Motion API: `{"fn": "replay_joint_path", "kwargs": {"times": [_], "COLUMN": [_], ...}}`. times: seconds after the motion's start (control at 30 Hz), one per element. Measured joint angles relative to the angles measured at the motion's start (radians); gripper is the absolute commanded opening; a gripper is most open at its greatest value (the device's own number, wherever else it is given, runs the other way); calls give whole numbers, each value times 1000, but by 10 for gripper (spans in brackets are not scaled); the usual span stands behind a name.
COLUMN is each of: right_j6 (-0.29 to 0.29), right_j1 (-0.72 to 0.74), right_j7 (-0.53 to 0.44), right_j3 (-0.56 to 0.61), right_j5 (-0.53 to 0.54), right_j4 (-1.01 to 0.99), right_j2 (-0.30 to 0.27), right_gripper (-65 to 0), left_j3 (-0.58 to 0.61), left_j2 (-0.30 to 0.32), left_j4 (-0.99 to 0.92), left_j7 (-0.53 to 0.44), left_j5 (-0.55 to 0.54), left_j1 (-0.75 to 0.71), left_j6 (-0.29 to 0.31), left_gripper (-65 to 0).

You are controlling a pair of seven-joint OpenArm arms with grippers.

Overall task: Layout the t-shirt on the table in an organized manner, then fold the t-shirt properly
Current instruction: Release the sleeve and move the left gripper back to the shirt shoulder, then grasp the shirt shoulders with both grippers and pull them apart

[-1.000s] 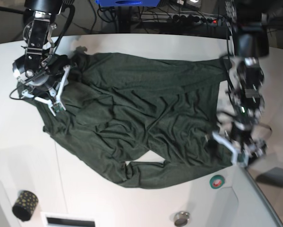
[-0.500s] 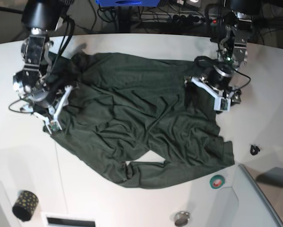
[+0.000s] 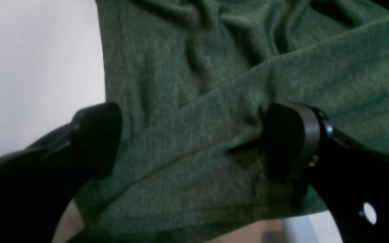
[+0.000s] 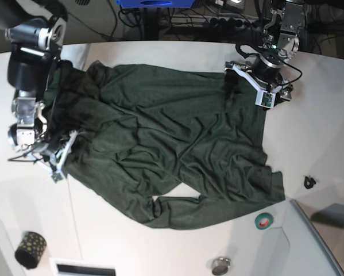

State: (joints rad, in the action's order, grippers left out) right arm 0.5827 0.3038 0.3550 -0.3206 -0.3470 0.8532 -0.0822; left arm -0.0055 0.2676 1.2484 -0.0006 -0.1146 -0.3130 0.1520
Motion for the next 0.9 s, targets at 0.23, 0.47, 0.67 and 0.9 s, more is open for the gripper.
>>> {"fn": "replay_joint_path", "kwargs": {"times": [0.23, 0.47, 0.67, 0.9], "right_j6": [-252, -356, -201, -141], "right_j1": [88, 103, -71, -304], "right_j7": [-185, -216, -156, 180], "right_j3": [0, 0, 1, -4], "right_j5": [5, -6, -12, -17], "right_j4": [-240, -275, 96, 632], "right_j2": [-105, -110, -16, 83], "right_gripper": [-566, -566, -566, -566], "left_j3": [-2, -5, -40, -138], "left_j2": [1, -2, -14, -55], "left_j4": [-74, -39, 71, 204], "left_j7": [-74, -43, 49, 188], "left_j5": [-40, -39, 8, 4], "left_j1": [0, -13, -37, 14], "left_j6": [11, 3, -2, -6], "left_gripper": [0, 0, 0, 0]}}
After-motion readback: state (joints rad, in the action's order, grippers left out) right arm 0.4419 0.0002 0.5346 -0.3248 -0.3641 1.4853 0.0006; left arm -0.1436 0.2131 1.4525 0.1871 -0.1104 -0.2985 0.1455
